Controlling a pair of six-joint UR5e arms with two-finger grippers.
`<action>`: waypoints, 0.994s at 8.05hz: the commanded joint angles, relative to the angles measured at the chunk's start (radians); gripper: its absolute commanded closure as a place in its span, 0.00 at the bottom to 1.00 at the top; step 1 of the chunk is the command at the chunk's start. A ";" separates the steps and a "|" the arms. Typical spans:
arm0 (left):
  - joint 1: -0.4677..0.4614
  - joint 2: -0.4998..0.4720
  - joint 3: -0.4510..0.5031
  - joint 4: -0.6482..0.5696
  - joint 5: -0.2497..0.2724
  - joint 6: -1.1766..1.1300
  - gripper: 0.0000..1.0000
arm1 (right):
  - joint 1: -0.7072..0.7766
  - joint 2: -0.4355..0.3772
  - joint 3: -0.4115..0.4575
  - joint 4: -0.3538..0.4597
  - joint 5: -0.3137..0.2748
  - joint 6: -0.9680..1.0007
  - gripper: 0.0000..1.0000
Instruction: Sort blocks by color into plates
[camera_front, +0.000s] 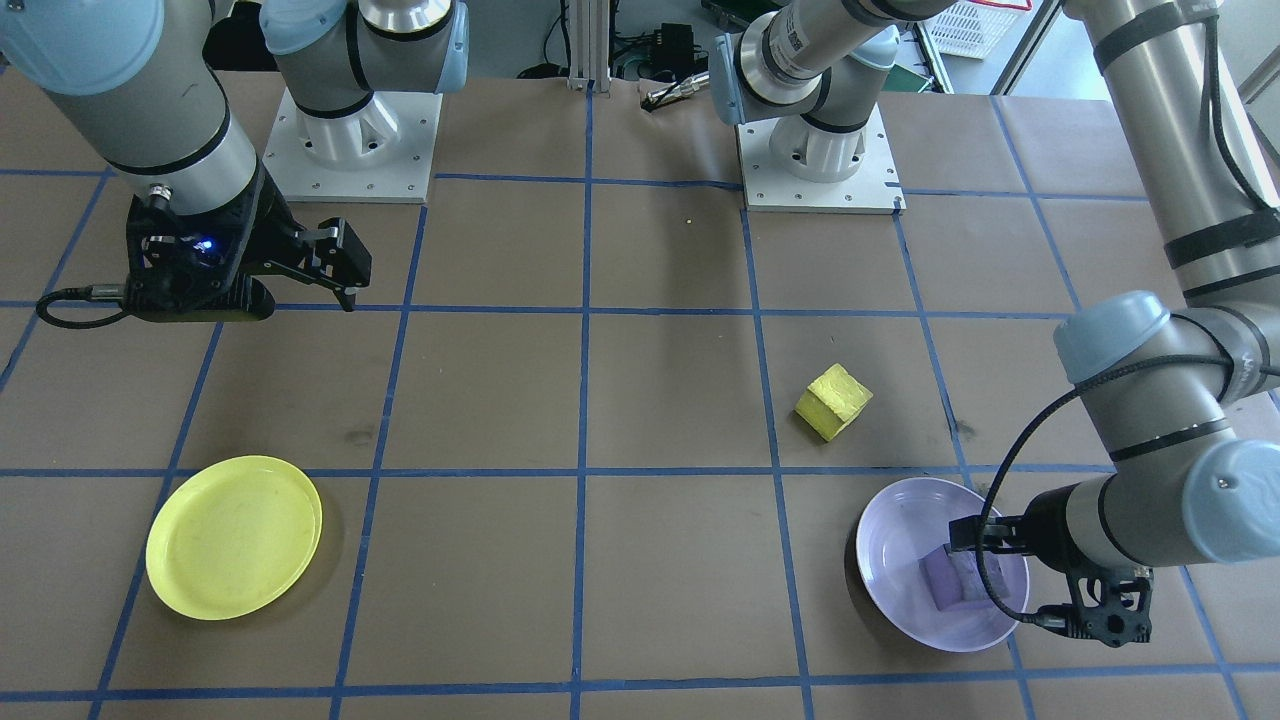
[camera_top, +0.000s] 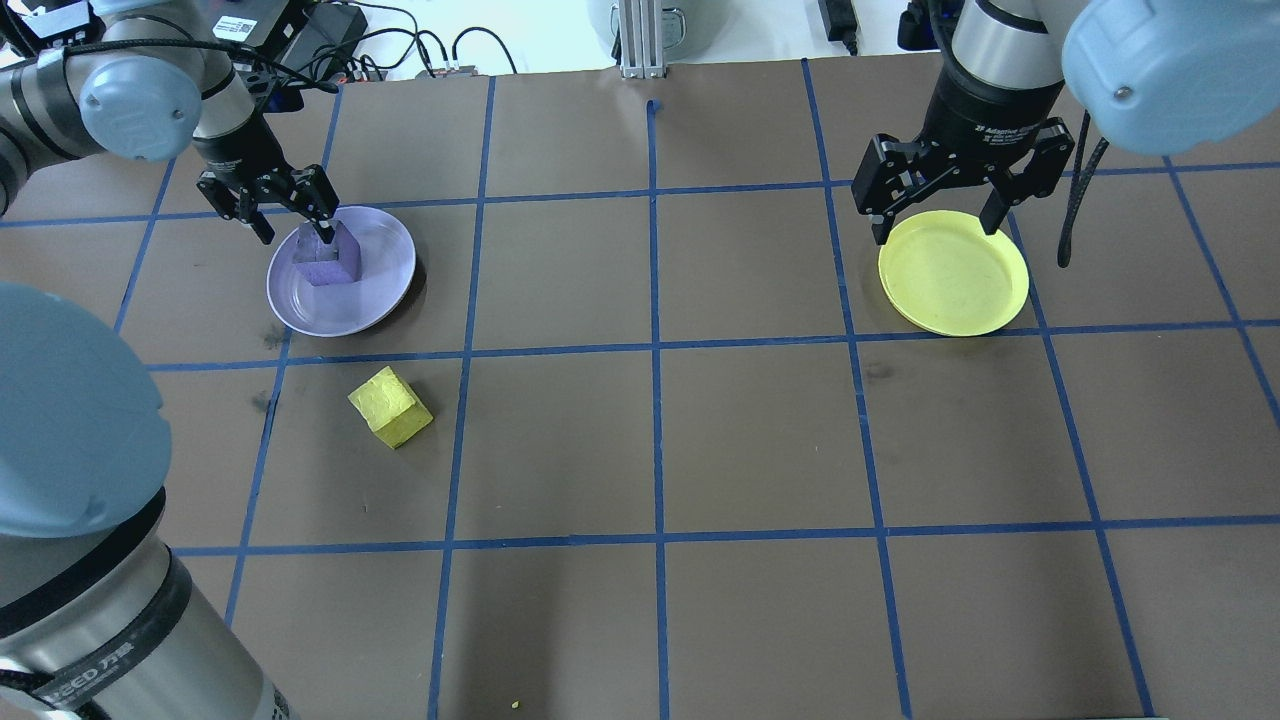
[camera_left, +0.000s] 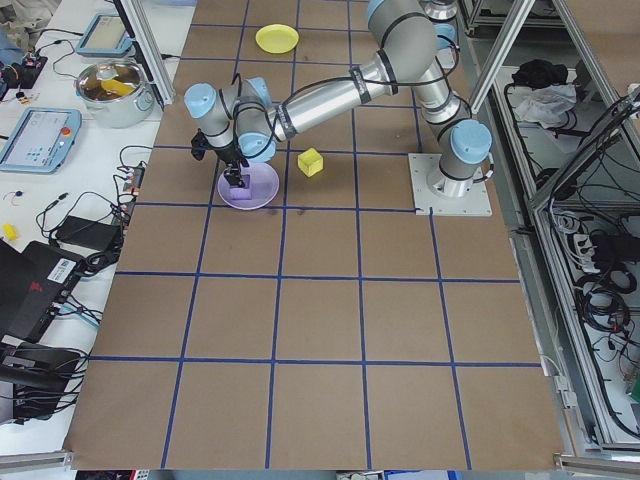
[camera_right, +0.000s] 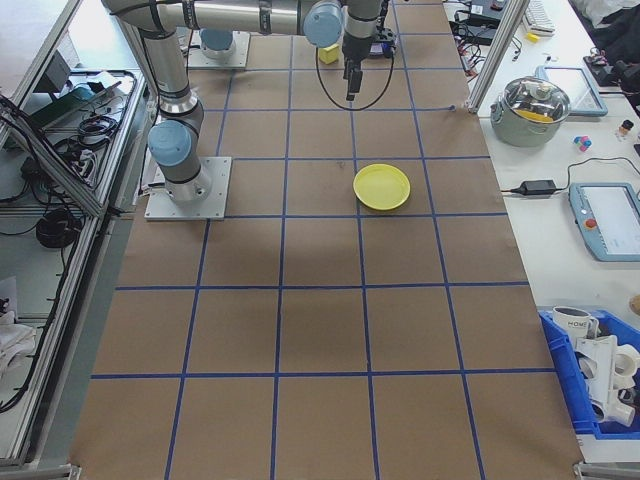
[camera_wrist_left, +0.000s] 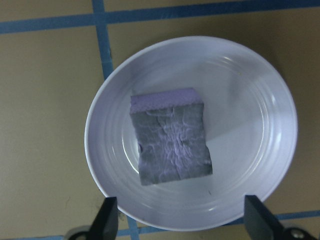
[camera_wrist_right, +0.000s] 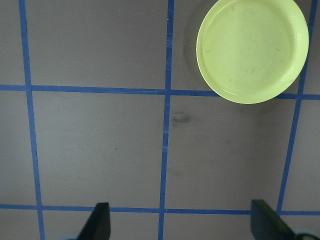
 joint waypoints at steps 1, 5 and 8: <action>-0.002 0.112 -0.005 -0.124 -0.001 -0.012 0.00 | 0.000 0.000 0.000 0.000 0.000 -0.001 0.00; -0.062 0.236 -0.067 -0.154 -0.041 -0.424 0.00 | 0.000 0.000 0.001 0.000 0.000 -0.002 0.00; -0.087 0.318 -0.303 -0.108 -0.059 -0.626 0.00 | 0.000 0.000 -0.001 0.000 0.000 -0.004 0.00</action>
